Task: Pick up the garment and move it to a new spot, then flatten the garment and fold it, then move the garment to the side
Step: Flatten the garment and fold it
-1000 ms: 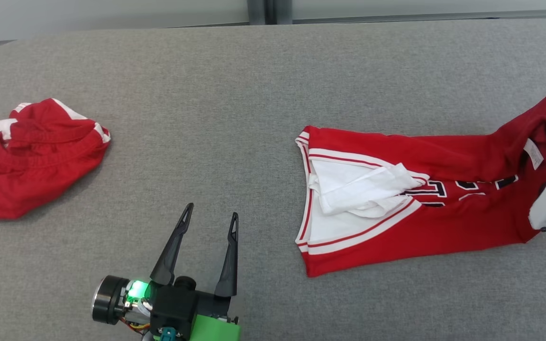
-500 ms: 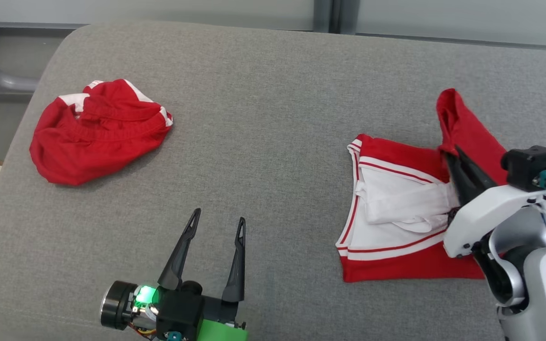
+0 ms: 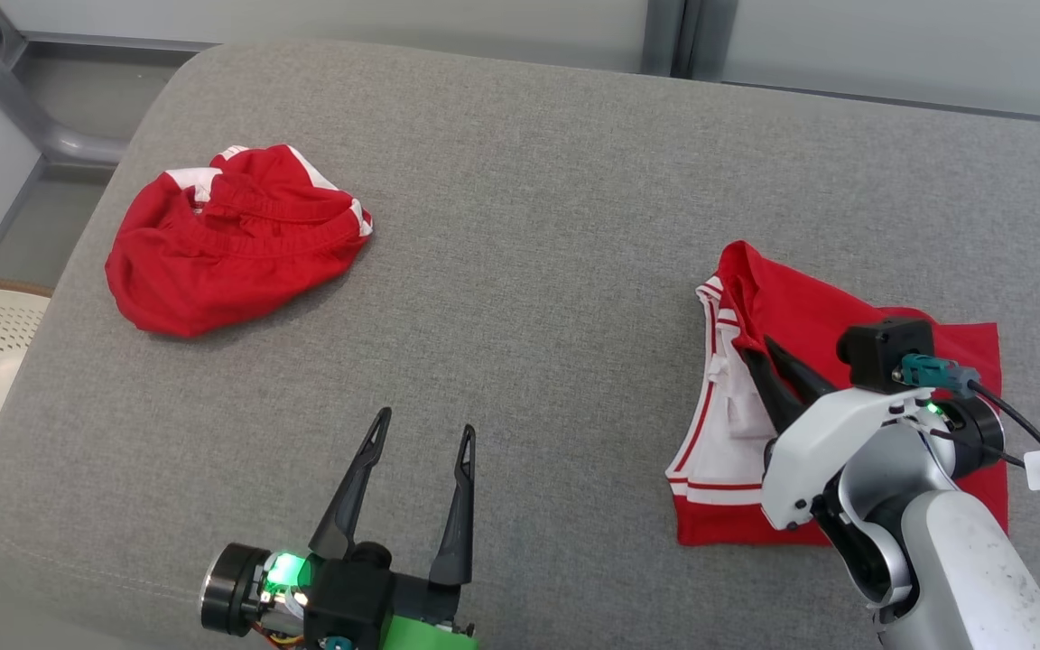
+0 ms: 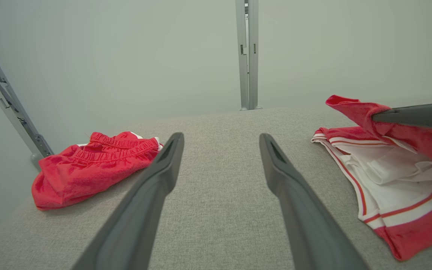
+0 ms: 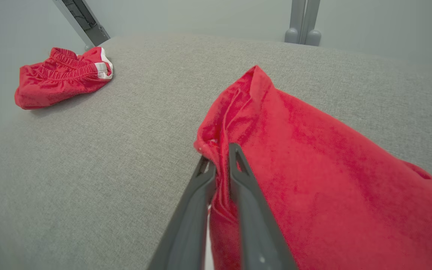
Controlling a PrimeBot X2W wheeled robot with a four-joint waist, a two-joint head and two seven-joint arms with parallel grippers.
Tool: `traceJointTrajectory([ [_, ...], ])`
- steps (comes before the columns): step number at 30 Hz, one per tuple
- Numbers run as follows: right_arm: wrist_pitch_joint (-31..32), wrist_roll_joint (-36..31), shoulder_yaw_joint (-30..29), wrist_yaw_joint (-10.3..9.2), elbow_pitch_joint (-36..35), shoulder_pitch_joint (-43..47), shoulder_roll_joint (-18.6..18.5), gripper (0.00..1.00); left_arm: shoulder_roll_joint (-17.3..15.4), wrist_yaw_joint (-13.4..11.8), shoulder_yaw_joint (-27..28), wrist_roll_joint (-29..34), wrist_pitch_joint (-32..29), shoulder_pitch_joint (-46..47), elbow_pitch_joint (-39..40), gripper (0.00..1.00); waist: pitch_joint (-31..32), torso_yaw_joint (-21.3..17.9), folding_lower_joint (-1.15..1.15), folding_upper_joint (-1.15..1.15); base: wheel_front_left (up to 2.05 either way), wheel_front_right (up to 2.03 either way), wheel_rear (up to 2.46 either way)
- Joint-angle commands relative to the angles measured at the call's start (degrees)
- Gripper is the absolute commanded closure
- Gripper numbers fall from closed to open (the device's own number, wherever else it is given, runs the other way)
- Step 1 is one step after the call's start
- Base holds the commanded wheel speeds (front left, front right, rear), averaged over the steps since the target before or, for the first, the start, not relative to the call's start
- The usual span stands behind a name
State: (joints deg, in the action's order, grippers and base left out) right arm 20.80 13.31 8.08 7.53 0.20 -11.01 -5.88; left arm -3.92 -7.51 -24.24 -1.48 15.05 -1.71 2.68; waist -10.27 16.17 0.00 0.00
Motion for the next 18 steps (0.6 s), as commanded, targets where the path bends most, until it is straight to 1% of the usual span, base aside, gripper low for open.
traceJointTrajectory([
  [1, -1.08, -0.20, -0.14, -0.08, 0.08, -1.12, 0.29, 0.00, 0.22, 0.24, 0.19, -0.53, 0.17, -0.27, -0.13, 0.00, -0.09, -0.07, 0.00, 0.00, 0.00, 0.00, 0.00],
  [4, -3.64, 0.72, -0.60, -0.09, -0.94, -1.69, 0.80, 0.00, 0.31, 0.36, 0.43, -0.51, 0.17, -0.25, -0.23, 0.00, -0.13, -0.62, 0.00, 0.00, 0.00, 0.00, 0.00],
  [7, -5.63, 1.49, -1.19, -0.09, -2.47, -1.77, 0.37, 0.00, 0.32, 0.45, 0.70, -0.38, 0.17, -0.37, -0.16, 0.00, -0.04, -1.74, 0.00, 0.00, 0.00, 0.00, 0.00],
  [10, -7.94, 2.52, -2.18, -0.09, -4.60, -1.42, -1.72, 0.00, 0.04, 0.61, 1.12, 0.16, 0.17, -0.35, 0.20, 0.00, -0.07, -3.52, 0.00, 0.00, 0.00, 0.00, 0.00],
  [14, -12.47, 2.98, -3.38, -0.09, -5.66, -0.21, -5.97, 0.00, -0.34, 0.69, 1.88, 0.43, 0.17, 0.02, 0.70, 0.00, -0.11, -6.58, 0.00, 0.00, 0.00, 0.00, 0.00],
  [16, -15.70, 3.81, -4.33, -0.08, -5.25, 0.10, -6.79, 0.00, -0.46, 0.63, 2.48, 0.27, 0.17, 0.15, 1.06, 0.00, -0.12, -8.42, 0.00, 0.00, 0.00, 0.00, 0.00],
  [18, -20.13, 4.58, -4.00, -0.07, -4.43, 0.26, -7.94, 0.00, -0.44, 0.62, 3.33, -0.56, 0.17, 0.08, 1.29, 0.00, -0.10, -10.25, 0.00, 0.00, 0.00, 0.00, 0.00],
])
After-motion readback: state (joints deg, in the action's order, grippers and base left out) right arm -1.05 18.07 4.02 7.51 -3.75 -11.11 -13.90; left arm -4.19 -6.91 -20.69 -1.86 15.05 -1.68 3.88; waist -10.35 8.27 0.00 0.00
